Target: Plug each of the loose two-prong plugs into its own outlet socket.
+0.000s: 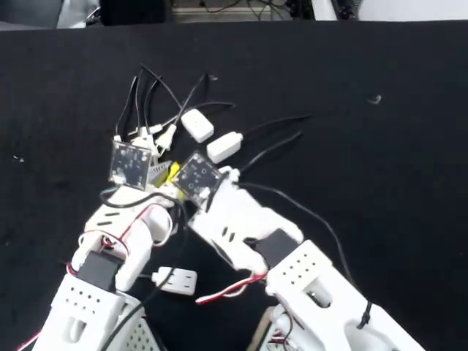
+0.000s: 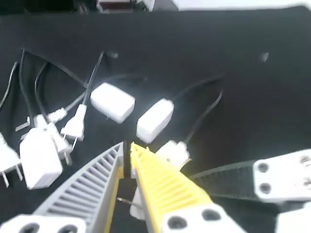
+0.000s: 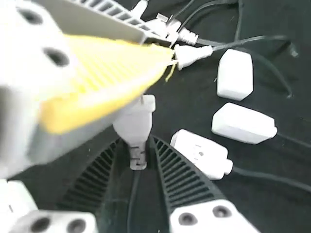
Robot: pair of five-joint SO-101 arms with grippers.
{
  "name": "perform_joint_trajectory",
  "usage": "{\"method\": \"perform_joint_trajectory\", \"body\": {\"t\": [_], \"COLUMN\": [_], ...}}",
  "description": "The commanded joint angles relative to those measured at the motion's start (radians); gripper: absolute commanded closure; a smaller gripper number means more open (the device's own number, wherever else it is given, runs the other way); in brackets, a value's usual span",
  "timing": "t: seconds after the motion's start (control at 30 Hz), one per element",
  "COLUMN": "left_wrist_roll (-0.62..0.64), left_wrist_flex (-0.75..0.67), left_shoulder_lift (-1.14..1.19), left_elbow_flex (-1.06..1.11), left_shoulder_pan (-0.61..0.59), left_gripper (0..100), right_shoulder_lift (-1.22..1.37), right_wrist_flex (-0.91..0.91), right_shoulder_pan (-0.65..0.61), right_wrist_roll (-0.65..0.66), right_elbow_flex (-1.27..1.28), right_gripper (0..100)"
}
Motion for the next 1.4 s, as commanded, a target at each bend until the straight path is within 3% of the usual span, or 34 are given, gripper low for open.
{"method": "perform_joint_trajectory", "body": {"t": [0.0, 0.37, 0.63, 0.9, 1.07, 1.37], "left_wrist_roll": [-0.017, -0.018, 0.097, 0.107, 0.104, 0.100], "left_wrist_flex": [0.005, 0.005, 0.014, 0.014, -0.075, -0.137], "left_shoulder_lift": [0.003, 0.003, 0.002, -0.006, 0.015, 0.298], "left_elbow_flex": [0.004, 0.062, -0.093, -0.136, -0.113, -0.107], "left_shoulder_pan": [0.012, -0.004, -0.145, -0.145, -0.084, -0.076], "left_gripper": [97, 97, 97, 97, 97, 97], "right_shoulder_lift": [-0.036, -0.165, -0.228, -0.214, -0.214, -0.219], "right_wrist_flex": [0.043, 0.147, 0.141, 0.132, 0.133, 0.140], "right_shoulder_pan": [-0.011, -0.012, -0.011, -0.011, -0.043, -0.077], "right_wrist_roll": [-0.002, 0.000, 0.000, 0.000, 0.000, 0.000], "right_elbow_flex": [-0.084, -0.124, -0.079, -0.074, -0.074, -0.081], "right_gripper": [98.8, 98.8, 98.8, 98.8, 98.8, 98.8]}}
